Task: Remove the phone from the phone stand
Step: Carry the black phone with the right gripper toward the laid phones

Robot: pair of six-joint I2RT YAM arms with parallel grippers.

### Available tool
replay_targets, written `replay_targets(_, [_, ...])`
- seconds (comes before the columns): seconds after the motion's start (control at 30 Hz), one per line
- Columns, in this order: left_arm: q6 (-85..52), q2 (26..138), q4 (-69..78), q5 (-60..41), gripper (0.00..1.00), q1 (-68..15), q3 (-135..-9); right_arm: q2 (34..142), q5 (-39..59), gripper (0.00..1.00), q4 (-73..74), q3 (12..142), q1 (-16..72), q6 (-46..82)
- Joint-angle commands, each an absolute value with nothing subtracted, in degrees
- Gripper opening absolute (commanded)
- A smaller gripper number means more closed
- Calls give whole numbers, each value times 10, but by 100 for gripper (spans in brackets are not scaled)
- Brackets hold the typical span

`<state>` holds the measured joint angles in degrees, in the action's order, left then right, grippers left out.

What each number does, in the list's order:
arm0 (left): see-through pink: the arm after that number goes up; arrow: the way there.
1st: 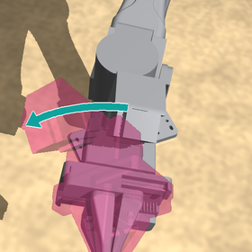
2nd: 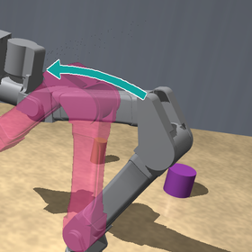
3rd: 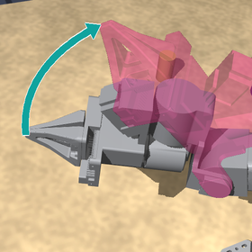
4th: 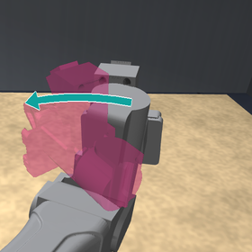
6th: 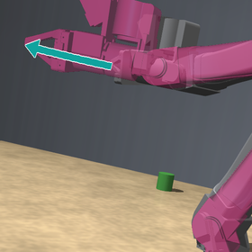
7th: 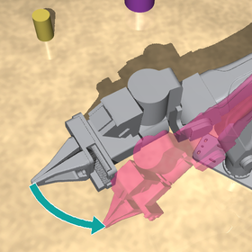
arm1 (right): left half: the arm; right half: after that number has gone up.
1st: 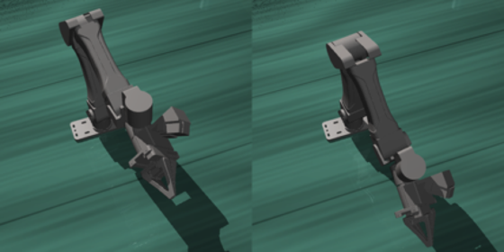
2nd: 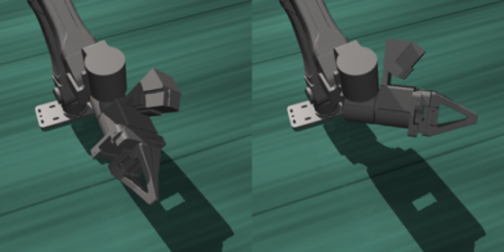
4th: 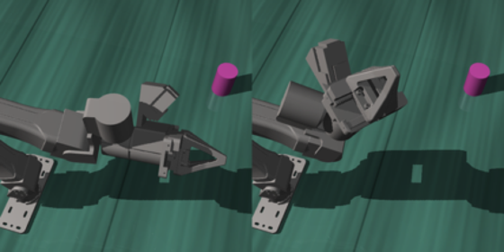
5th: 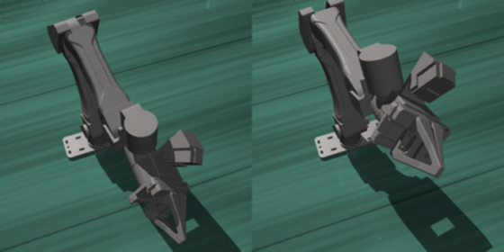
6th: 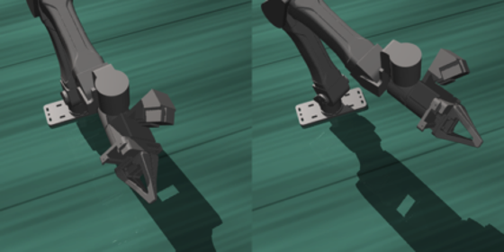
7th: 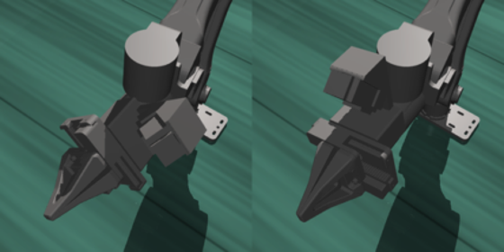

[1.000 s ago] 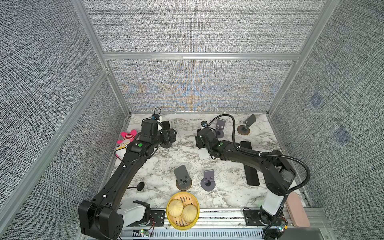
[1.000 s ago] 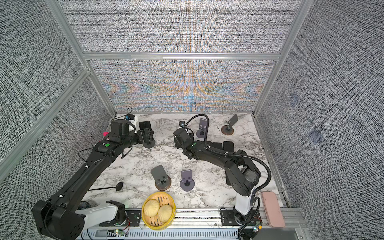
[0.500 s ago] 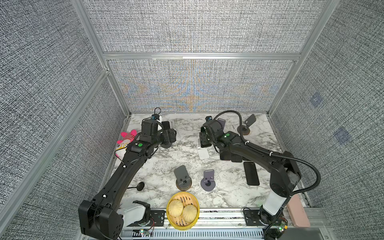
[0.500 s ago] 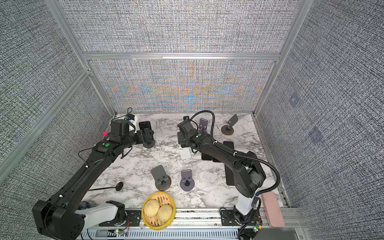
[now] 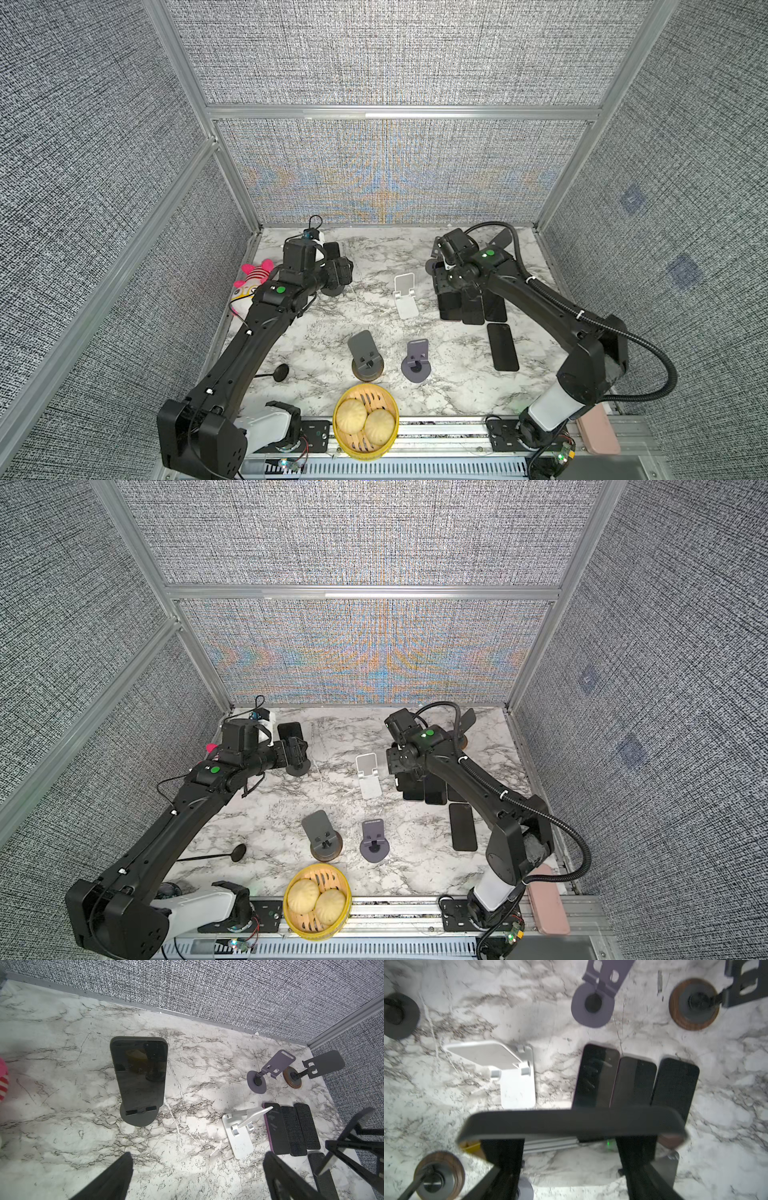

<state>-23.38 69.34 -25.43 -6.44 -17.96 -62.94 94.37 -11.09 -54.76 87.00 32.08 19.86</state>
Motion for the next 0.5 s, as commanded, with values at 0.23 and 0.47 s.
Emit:
replay_targets(0.23, [-231,692,-249,-71,99,-179,-630,945,-34,59,-708,800,279,178])
replay_targets(0.47, [-230,693,-248,-71,99,-179,-630,964,2,59,-694,731,258,181])
